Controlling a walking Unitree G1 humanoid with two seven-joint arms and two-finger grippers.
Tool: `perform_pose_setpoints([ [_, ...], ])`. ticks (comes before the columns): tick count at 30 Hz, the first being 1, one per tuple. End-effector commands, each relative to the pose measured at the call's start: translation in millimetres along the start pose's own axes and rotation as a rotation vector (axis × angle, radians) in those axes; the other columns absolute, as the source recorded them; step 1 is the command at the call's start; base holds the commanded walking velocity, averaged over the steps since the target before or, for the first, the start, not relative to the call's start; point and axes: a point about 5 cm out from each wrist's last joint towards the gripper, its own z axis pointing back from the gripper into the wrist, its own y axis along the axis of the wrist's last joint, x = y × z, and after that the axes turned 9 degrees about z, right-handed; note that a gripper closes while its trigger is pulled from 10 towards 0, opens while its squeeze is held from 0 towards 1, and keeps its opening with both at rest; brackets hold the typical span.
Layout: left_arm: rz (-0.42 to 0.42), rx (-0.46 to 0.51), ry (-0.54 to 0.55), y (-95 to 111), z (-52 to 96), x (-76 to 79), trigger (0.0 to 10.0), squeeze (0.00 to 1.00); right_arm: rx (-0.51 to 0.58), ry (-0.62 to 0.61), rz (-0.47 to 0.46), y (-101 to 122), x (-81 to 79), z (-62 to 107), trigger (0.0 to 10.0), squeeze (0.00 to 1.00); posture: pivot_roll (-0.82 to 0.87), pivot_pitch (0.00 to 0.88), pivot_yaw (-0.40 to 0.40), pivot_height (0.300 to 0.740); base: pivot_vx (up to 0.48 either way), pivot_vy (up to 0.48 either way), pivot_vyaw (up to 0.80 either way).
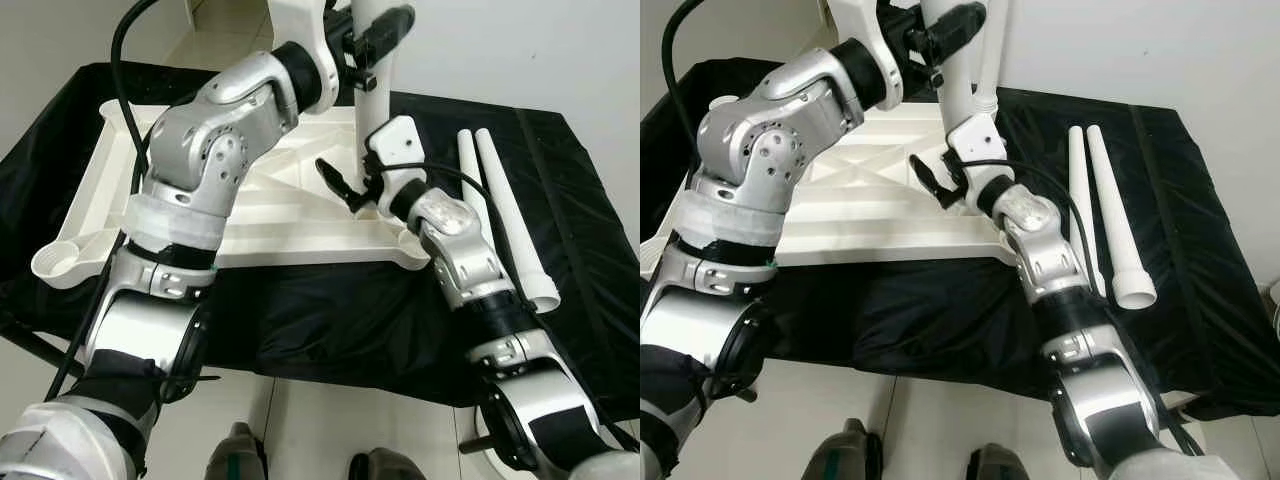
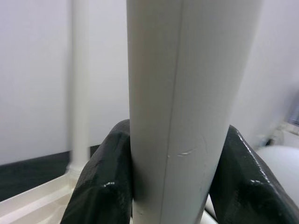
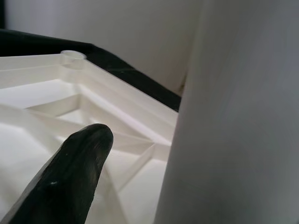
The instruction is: Building children table
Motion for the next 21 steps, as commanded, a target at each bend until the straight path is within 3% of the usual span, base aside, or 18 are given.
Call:
perform_pose_setpoints([
  [1,-0.015,0.014,0.040,5,-3.6,1.9,10.0,0.00,-0.018,-0.036,0.014,0,-1.1,-3.9,10.0,0.00,0.06,0.018,0.016,0.740,0.000,0.000,0.00],
  [7,-0.029,0.021,0.129,0,-5.8,-1.5,10.0,0.00,-0.064,-0.165,-0.008,0,-4.6,-11.2,10.0,0.00,0.07,0.019,0.011,0.740,0.000,0.000,0.00],
  [10,-0.037,0.051,0.194,1,-6.2,-1.6,10.0,0.00,-0.129,-0.315,0.008,-3,-10.6,-13.1,10.0,0.00,0.08,0.021,0.003,0.740,0.000,0.000,0.00],
  [21,-0.027,0.081,0.198,5,-8.6,10.9,10.0,0.00,-0.186,-0.449,-0.042,-8,-18.9,-13.7,10.0,0.00,0.09,0.031,-0.012,0.740,0.000,0.000,0.00],
])
